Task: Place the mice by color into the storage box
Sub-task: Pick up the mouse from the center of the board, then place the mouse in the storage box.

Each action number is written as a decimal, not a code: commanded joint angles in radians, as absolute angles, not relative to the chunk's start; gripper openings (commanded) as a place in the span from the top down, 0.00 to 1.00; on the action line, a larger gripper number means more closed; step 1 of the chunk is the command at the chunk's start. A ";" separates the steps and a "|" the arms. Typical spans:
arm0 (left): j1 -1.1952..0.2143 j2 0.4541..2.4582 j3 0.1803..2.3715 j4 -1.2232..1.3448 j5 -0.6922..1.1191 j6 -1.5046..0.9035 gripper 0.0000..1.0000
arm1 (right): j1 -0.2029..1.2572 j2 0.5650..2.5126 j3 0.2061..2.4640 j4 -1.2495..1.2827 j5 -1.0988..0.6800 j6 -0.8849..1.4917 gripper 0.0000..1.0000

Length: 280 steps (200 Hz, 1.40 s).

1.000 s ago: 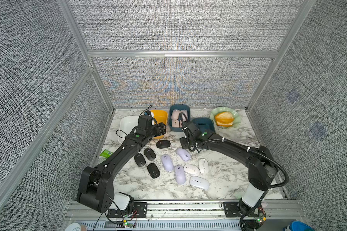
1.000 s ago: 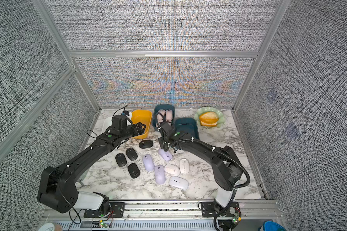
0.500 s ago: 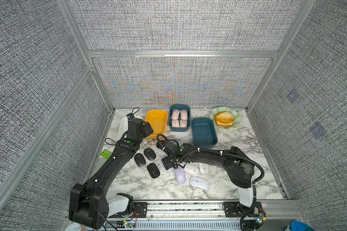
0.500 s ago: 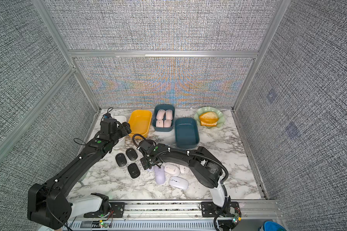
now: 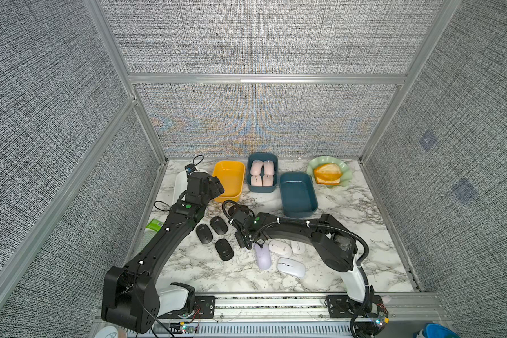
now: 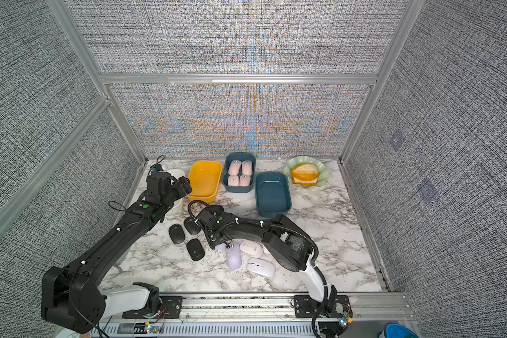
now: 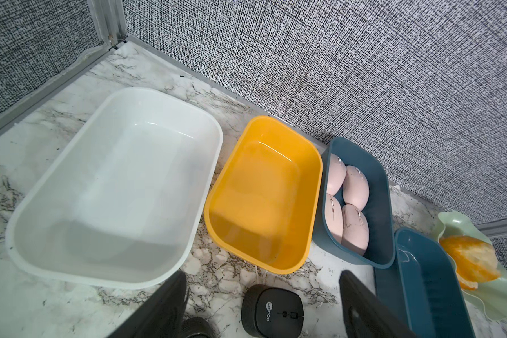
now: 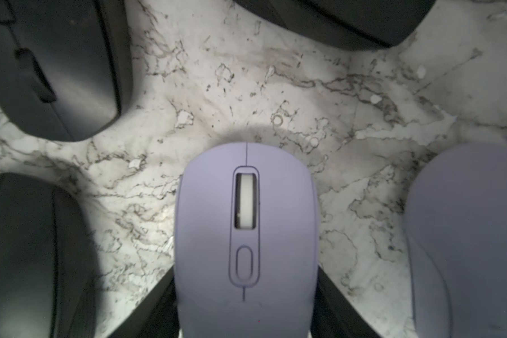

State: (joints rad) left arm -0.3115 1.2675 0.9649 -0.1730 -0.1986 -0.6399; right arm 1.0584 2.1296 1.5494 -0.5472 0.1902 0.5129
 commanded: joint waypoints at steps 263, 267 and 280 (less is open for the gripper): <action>-0.367 1.465 1.062 -0.136 0.314 -0.566 0.21 | 0.534 1.866 1.500 -0.470 0.257 0.257 0.51; -0.368 1.467 1.061 -0.135 0.316 -0.567 0.21 | 0.520 1.874 1.509 -0.469 0.253 0.253 0.51; -0.368 1.469 1.061 -0.130 0.322 -0.569 0.21 | 0.483 1.914 1.537 -0.465 0.219 0.241 0.51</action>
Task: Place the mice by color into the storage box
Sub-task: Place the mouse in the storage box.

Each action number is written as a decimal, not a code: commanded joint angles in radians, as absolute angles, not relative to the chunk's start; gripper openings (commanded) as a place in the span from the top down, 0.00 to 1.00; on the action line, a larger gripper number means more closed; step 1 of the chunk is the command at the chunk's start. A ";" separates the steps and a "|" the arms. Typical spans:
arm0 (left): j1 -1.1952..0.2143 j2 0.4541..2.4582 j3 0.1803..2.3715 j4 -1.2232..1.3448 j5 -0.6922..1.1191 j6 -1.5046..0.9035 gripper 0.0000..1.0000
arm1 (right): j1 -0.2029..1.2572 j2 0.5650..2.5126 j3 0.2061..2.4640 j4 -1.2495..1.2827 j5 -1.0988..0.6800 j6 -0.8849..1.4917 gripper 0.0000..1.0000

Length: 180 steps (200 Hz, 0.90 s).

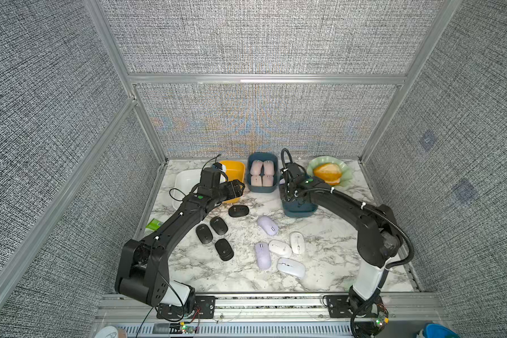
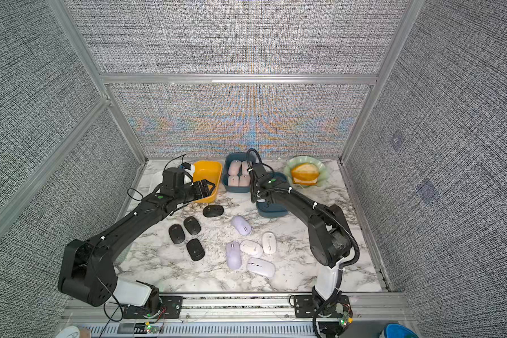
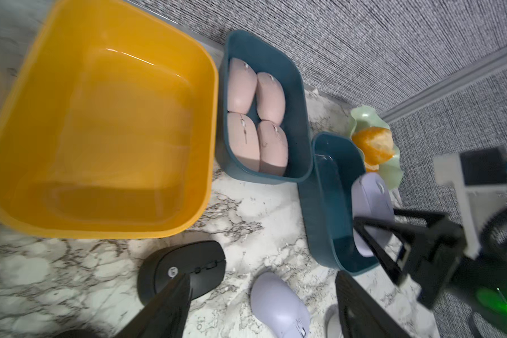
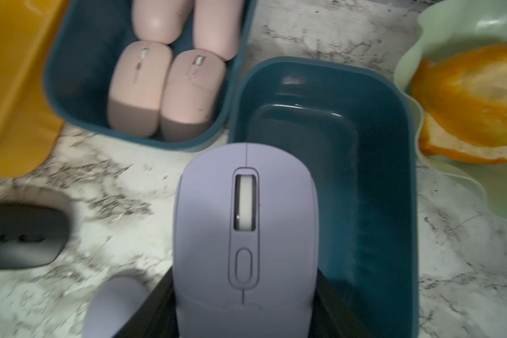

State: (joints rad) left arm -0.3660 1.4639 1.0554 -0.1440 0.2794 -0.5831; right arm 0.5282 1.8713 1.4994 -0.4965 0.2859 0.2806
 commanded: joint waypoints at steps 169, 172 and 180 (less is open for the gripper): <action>-0.367 1.463 1.066 -0.133 0.340 -0.571 0.21 | 0.368 2.325 1.869 -0.543 0.095 0.199 0.49; -0.367 1.462 1.066 -0.133 0.340 -0.571 0.21 | 0.368 2.328 1.870 -0.543 0.095 0.201 0.49; -0.367 1.463 1.065 -0.131 0.342 -0.572 0.21 | 0.366 2.332 1.870 -0.542 0.092 0.201 0.47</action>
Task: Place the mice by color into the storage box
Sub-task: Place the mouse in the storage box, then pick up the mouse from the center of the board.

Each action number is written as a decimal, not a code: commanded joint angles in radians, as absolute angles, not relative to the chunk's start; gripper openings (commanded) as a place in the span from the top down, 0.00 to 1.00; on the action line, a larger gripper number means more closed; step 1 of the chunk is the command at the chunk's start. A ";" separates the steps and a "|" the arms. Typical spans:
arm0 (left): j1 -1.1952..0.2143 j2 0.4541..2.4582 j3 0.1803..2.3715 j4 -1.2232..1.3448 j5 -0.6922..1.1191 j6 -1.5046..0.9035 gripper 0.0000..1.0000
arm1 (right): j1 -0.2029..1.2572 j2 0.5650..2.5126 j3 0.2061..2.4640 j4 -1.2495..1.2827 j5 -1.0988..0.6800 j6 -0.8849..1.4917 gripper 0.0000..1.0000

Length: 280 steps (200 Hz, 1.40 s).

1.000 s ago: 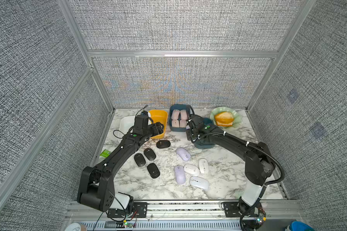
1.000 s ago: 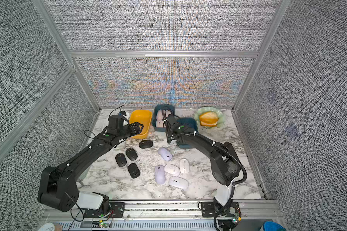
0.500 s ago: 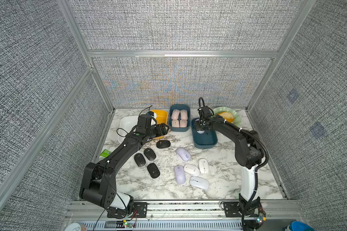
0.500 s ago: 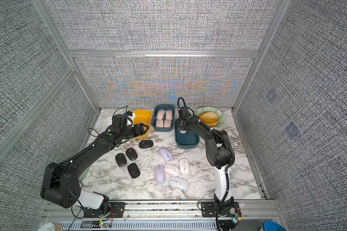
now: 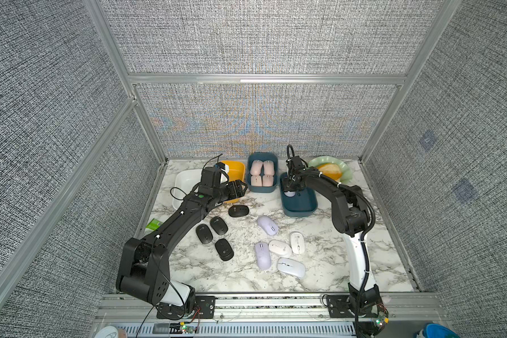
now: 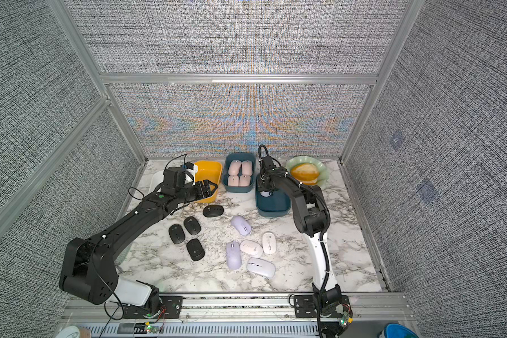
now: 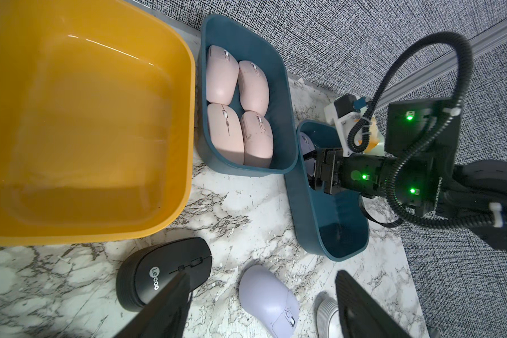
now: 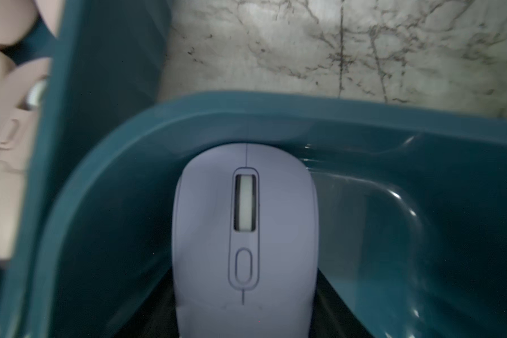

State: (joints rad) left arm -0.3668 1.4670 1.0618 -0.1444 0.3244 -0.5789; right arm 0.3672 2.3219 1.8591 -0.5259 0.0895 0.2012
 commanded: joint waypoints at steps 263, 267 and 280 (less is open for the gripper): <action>-0.362 1.049 0.800 -0.040 -0.432 -0.748 0.15 | 1.066 1.665 1.133 -0.602 0.278 0.707 0.27; -0.362 1.052 0.803 -0.041 -0.428 -0.747 0.15 | 1.077 1.664 1.130 -0.602 0.273 0.717 0.27; -0.362 1.069 0.823 -0.068 -0.419 -0.750 0.14 | 1.108 1.669 1.127 -0.602 0.267 0.755 0.27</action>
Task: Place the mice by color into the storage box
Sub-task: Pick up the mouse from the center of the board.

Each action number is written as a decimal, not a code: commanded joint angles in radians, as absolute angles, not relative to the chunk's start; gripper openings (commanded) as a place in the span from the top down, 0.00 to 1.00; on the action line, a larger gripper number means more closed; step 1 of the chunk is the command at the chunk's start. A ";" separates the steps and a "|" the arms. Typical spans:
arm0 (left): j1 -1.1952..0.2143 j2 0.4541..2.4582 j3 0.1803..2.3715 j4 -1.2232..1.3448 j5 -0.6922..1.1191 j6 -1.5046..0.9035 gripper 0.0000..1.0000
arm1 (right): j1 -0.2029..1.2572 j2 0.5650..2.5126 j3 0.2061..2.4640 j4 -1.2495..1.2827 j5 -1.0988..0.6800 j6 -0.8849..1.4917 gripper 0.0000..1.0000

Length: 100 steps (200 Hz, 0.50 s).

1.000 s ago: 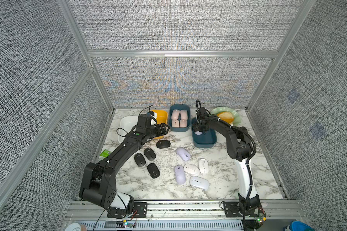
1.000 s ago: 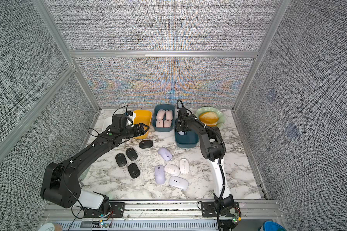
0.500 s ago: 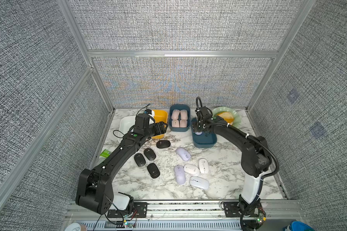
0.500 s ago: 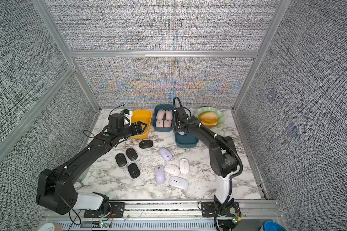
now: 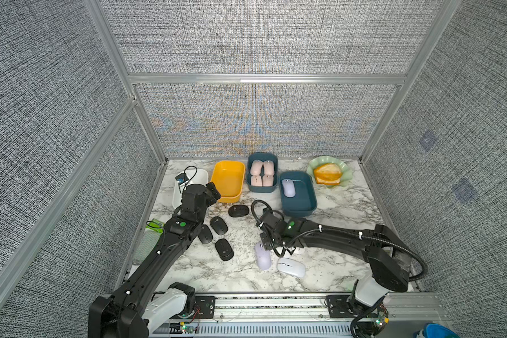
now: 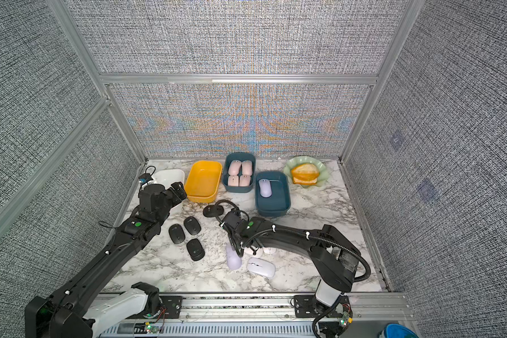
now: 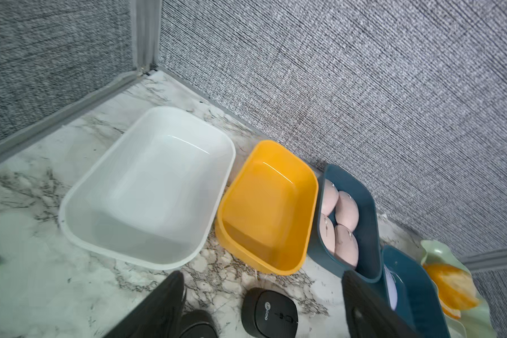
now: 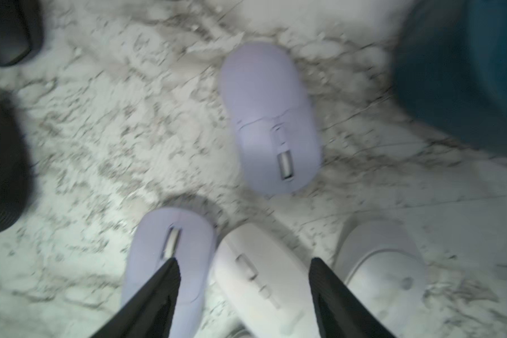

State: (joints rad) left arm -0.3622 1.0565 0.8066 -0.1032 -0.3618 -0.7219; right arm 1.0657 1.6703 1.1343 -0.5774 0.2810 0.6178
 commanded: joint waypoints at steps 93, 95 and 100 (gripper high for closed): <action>-0.361 1.161 0.884 -0.123 -0.336 -0.746 0.15 | 1.203 1.809 1.145 -0.515 0.173 0.801 0.25; -0.361 1.161 0.884 -0.124 -0.335 -0.744 0.15 | 1.203 1.814 1.149 -0.515 0.175 0.800 0.25; -0.362 1.161 0.884 -0.124 -0.334 -0.744 0.15 | 1.206 1.820 1.157 -0.513 0.177 0.798 0.25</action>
State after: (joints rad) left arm -0.3622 1.1591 0.8787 -0.1303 -0.3542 -0.7448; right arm 1.1942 1.7893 1.1194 -0.5182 0.1753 0.7868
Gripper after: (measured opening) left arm 0.854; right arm 0.749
